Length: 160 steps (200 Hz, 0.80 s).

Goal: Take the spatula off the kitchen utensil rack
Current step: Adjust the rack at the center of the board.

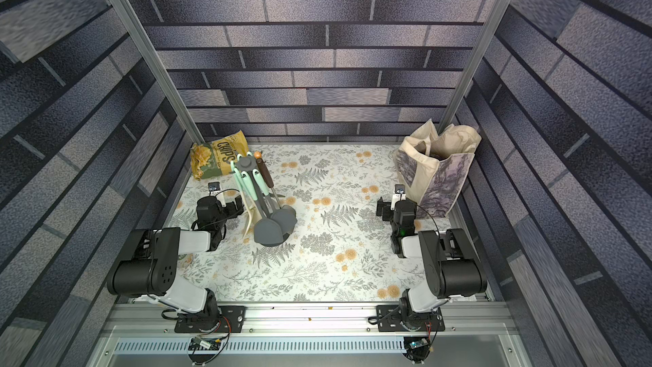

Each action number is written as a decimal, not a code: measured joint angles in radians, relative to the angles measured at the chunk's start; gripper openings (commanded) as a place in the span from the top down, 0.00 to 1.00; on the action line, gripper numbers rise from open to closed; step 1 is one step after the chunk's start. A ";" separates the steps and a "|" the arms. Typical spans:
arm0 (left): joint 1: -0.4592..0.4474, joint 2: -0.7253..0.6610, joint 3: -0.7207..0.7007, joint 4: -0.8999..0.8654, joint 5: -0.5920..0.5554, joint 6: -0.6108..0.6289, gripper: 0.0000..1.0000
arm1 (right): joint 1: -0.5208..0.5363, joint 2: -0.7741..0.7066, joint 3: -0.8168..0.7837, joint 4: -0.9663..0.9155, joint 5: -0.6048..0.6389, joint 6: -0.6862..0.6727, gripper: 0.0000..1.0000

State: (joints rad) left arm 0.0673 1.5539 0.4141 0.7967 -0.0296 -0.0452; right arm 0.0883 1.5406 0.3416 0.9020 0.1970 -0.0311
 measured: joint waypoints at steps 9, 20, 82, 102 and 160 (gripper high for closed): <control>0.000 0.000 0.000 0.000 0.000 0.000 0.00 | 0.000 0.000 0.000 0.000 0.000 0.000 0.00; 0.000 0.000 0.000 0.000 0.000 0.000 0.00 | 0.000 0.000 0.000 0.000 0.000 0.000 0.00; 0.000 0.000 0.000 0.000 0.000 0.000 0.00 | 0.000 0.000 0.000 0.000 0.000 0.000 0.00; 0.000 -0.003 0.008 -0.023 -0.004 0.000 0.00 | 0.000 -0.008 0.001 -0.015 0.013 0.006 0.00; 0.016 -0.148 0.069 -0.220 -0.019 -0.067 0.00 | 0.001 -0.224 0.139 -0.359 0.047 0.084 0.00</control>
State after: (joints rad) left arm 0.0837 1.4059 0.4831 0.5766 -0.0486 -0.1123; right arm 0.0895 1.3170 0.4805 0.5430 0.2436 0.0532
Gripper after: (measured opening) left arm 0.999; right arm 0.999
